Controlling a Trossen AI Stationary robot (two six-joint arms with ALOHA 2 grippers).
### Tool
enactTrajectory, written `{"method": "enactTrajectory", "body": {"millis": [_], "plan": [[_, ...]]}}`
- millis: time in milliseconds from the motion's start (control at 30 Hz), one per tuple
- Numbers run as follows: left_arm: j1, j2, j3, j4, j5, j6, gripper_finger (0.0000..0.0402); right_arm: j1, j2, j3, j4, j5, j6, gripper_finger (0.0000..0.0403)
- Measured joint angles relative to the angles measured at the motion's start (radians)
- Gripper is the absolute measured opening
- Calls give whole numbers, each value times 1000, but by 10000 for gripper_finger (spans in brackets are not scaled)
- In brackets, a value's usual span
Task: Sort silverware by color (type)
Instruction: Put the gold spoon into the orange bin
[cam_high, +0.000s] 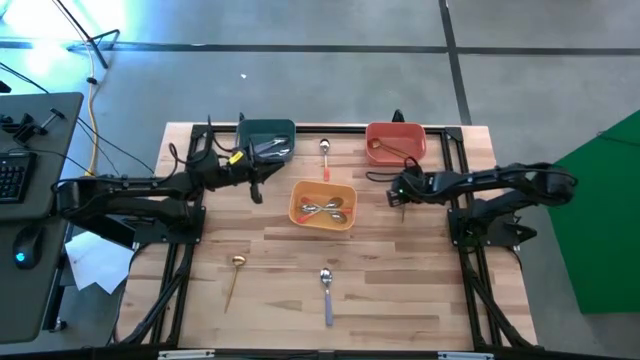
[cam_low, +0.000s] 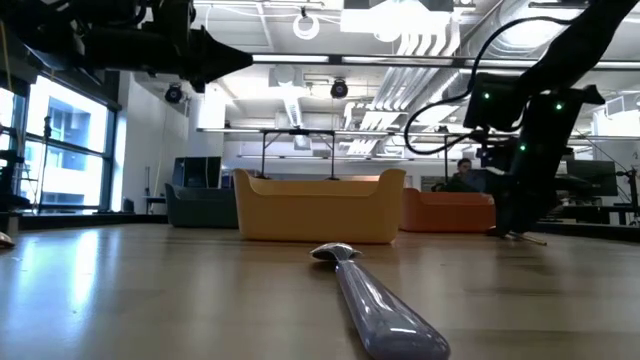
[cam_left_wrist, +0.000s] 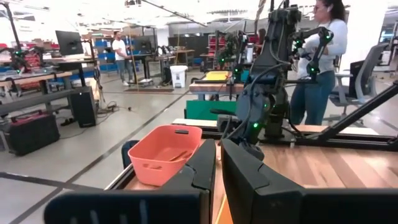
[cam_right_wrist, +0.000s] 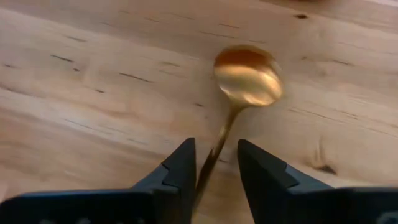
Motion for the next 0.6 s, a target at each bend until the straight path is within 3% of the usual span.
{"method": "enactTrajectory", "body": {"millis": [333,600], "plan": [[-65,0,0,-4,-39,1,17,-24,44,32,-5,-8,-121,8],[-125,0,0,-10,-39,10,17,-25,46,205,-190,-42,-350,4]]}}
